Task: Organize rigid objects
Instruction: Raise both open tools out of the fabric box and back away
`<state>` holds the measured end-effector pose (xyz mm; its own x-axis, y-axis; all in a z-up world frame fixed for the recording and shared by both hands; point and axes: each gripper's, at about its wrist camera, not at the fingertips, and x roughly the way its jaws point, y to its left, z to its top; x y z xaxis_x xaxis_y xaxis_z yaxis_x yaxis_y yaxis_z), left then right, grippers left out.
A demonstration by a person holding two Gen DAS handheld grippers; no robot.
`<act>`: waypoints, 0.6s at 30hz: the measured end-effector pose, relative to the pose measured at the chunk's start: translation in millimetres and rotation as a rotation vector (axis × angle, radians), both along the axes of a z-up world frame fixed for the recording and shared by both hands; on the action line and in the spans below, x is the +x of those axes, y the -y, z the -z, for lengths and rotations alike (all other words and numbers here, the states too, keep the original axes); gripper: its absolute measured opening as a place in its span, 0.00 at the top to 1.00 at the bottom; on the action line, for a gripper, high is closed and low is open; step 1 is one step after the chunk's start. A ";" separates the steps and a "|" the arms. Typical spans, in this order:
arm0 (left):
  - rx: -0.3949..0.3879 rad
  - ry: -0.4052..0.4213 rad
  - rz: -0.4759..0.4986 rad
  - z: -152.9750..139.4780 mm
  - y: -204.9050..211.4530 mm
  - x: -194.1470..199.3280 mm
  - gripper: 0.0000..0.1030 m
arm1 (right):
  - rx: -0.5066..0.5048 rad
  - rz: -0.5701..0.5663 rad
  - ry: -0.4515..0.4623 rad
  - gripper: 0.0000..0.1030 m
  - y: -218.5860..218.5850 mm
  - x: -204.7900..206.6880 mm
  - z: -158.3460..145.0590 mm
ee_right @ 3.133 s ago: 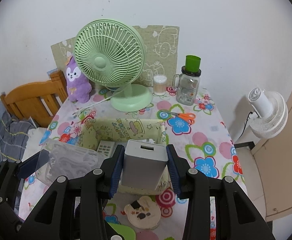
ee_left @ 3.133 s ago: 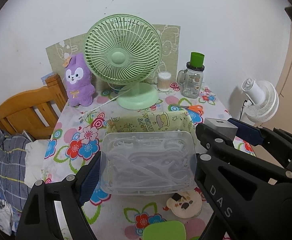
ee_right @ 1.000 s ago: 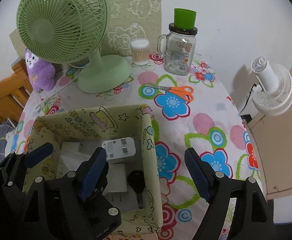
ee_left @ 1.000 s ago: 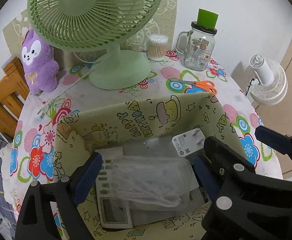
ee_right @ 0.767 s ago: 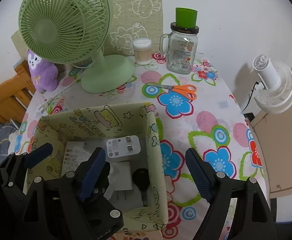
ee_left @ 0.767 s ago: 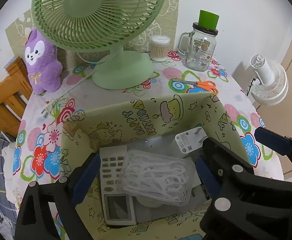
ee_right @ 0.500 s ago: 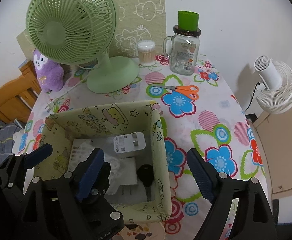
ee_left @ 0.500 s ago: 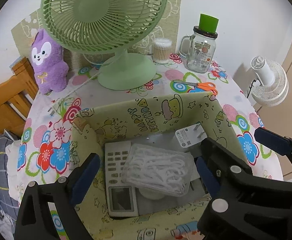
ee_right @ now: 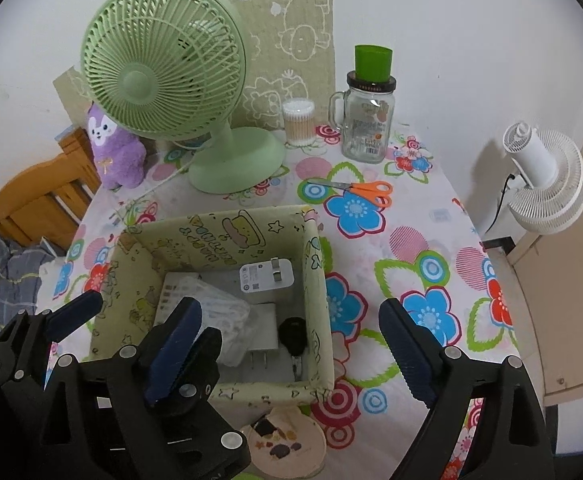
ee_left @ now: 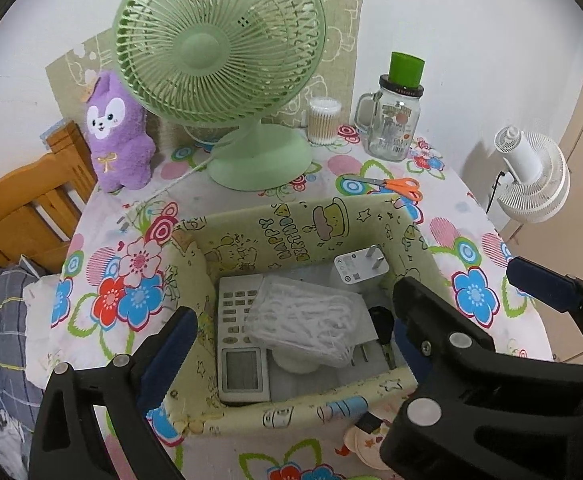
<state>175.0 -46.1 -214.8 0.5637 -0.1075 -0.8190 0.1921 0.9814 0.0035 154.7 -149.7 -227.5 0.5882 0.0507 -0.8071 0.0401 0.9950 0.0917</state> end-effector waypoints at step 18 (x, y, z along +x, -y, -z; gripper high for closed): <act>-0.008 0.055 -0.041 -28.7 6.8 -41.5 0.00 | 0.014 -0.051 0.053 0.07 7.1 -37.2 -26.4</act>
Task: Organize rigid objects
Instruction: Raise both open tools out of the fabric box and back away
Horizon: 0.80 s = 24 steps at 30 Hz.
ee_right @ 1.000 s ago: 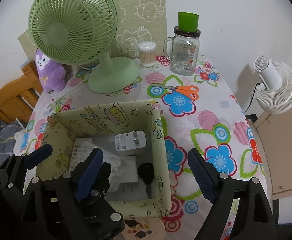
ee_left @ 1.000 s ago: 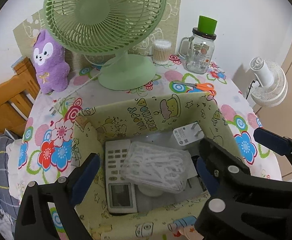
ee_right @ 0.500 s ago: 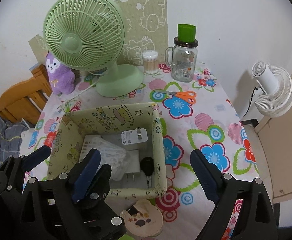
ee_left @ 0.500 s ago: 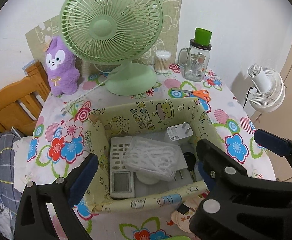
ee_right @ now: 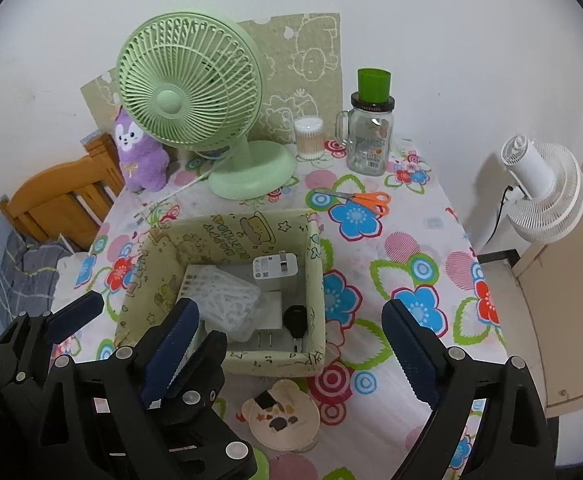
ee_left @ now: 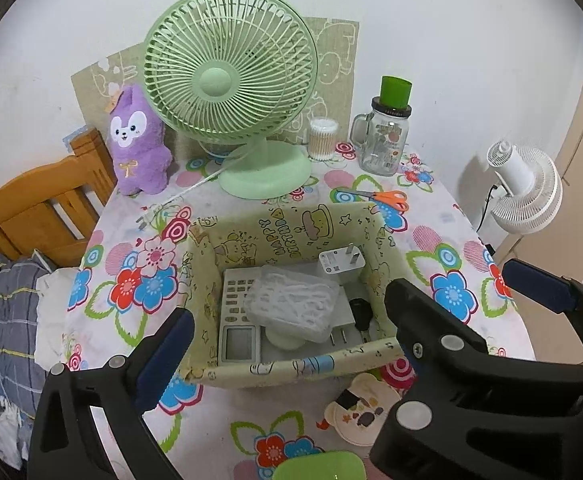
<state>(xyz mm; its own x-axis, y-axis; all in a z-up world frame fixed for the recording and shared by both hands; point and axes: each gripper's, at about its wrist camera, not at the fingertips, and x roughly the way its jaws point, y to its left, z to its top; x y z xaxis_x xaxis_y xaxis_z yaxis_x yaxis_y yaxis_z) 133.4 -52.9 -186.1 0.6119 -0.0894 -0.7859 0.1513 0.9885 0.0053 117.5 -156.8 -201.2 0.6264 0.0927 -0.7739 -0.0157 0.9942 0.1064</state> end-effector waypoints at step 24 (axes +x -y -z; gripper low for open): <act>-0.025 0.035 -0.081 -23.1 3.5 -59.6 0.00 | -0.052 -0.109 0.079 0.04 -0.1 -46.2 -25.9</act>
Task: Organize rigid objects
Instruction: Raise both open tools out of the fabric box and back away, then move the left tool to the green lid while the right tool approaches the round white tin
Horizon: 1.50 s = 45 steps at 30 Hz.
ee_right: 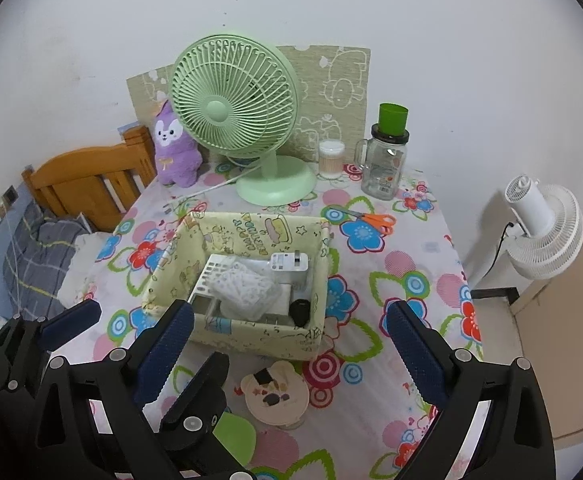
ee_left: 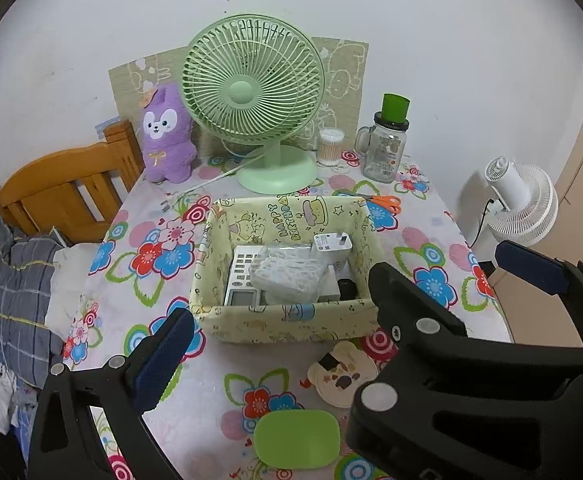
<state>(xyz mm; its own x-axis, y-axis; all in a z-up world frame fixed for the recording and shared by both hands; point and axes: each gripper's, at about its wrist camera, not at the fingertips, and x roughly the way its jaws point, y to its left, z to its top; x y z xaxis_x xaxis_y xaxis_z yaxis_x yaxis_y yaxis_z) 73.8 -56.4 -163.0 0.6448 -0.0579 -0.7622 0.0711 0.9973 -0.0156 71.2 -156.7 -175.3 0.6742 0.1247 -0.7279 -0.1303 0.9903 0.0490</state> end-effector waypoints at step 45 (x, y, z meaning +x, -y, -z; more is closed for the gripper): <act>0.019 -0.045 -0.034 70.8 7.6 -42.2 0.00 | -0.017 -0.072 -0.102 0.04 9.9 -26.4 85.2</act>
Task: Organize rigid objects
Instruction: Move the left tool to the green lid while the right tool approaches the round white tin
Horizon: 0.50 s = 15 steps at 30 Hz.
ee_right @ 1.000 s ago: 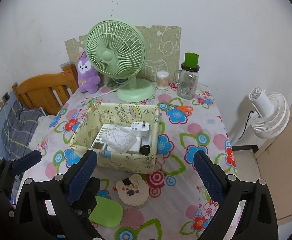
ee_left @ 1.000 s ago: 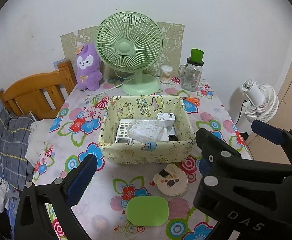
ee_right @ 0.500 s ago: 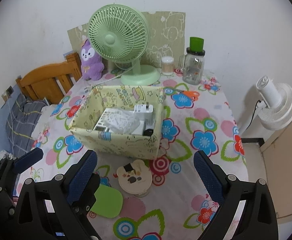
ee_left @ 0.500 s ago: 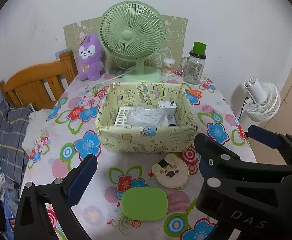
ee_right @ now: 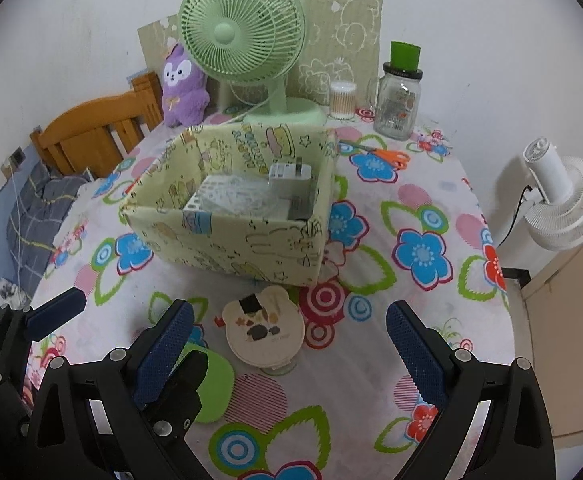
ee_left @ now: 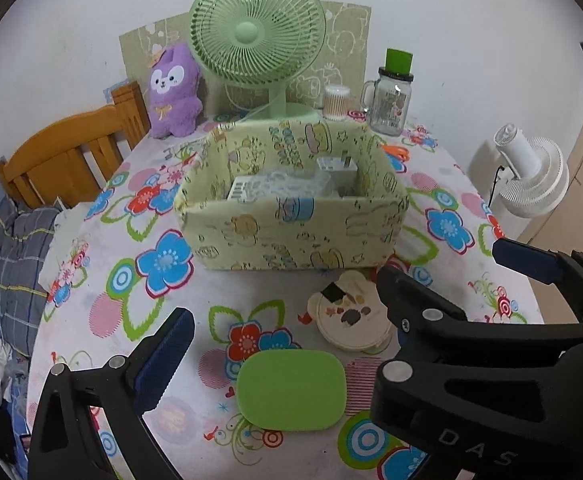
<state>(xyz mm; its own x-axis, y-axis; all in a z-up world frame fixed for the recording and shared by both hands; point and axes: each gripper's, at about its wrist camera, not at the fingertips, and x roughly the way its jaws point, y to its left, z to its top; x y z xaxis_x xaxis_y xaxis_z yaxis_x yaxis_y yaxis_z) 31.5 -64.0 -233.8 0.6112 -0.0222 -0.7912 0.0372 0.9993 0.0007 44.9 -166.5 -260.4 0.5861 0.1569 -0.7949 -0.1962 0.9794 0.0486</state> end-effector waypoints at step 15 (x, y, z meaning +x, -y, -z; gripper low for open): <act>-0.008 -0.080 -0.016 45.3 -6.0 1.5 0.00 | -0.056 -0.040 -0.024 0.04 -8.3 1.3 38.9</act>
